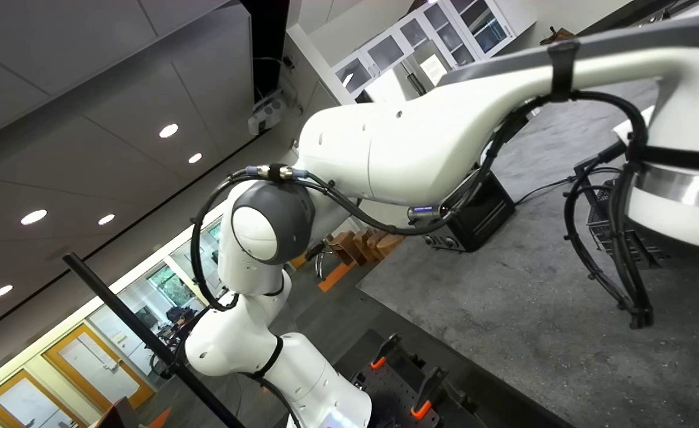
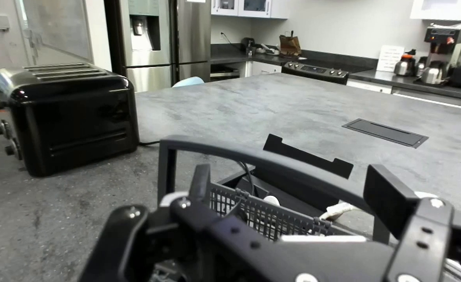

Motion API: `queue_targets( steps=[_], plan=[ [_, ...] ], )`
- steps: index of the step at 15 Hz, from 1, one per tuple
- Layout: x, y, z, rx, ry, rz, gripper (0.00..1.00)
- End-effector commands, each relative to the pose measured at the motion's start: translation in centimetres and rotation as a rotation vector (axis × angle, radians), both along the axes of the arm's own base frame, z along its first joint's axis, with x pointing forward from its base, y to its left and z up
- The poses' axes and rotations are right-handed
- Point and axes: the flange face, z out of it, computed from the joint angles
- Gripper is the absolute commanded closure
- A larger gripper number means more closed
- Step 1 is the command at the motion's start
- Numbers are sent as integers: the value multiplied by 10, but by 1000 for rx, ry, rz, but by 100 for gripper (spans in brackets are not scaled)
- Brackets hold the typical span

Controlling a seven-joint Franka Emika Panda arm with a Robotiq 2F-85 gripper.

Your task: Put the spoon in the basket

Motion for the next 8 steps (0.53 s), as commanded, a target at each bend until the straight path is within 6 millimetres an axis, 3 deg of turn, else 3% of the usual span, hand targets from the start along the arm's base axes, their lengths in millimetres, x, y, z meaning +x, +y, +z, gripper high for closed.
queue_targets(
  steps=[1,8],
  plan=[
    [-23,10,64,0,115,56,0],
    [-44,25,185,-189,444,54,0]
  ],
)
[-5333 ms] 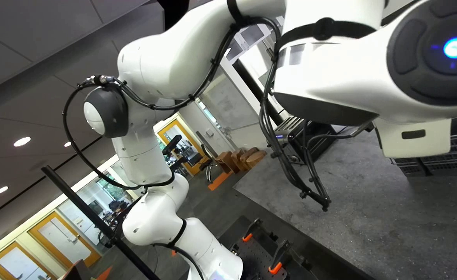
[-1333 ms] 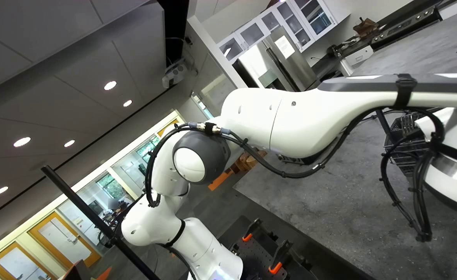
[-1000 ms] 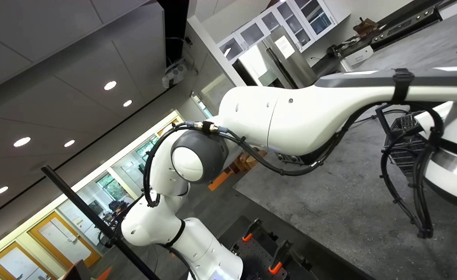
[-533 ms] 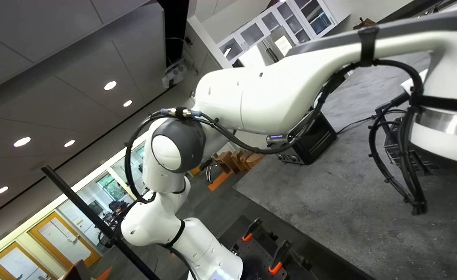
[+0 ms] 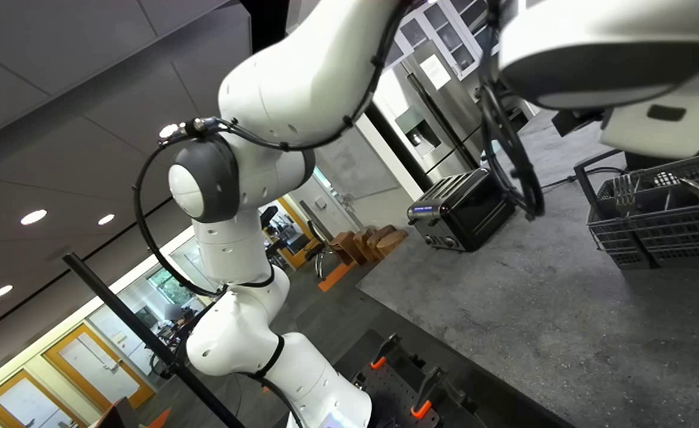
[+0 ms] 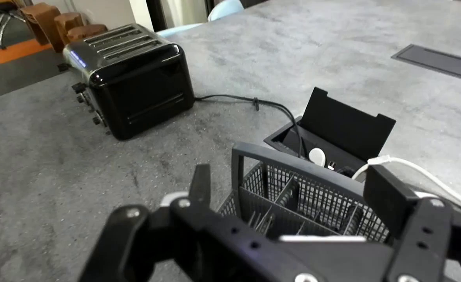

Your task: Put the spoon in the basket

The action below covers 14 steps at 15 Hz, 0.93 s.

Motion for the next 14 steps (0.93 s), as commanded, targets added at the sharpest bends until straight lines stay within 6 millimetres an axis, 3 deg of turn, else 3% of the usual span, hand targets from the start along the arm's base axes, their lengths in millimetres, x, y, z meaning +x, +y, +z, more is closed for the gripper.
queue_targets(
  steps=[1,3,7,8,9,14],
  plan=[
    [-8,26,51,-80,176,-11,0],
    [-8,37,69,-125,282,5,0],
    [-6,54,84,-217,489,26,0],
    [-5,56,84,-232,524,32,0],
    [-1,46,77,-205,465,58,0],
    [0,51,78,-225,510,62,0]
  ],
)
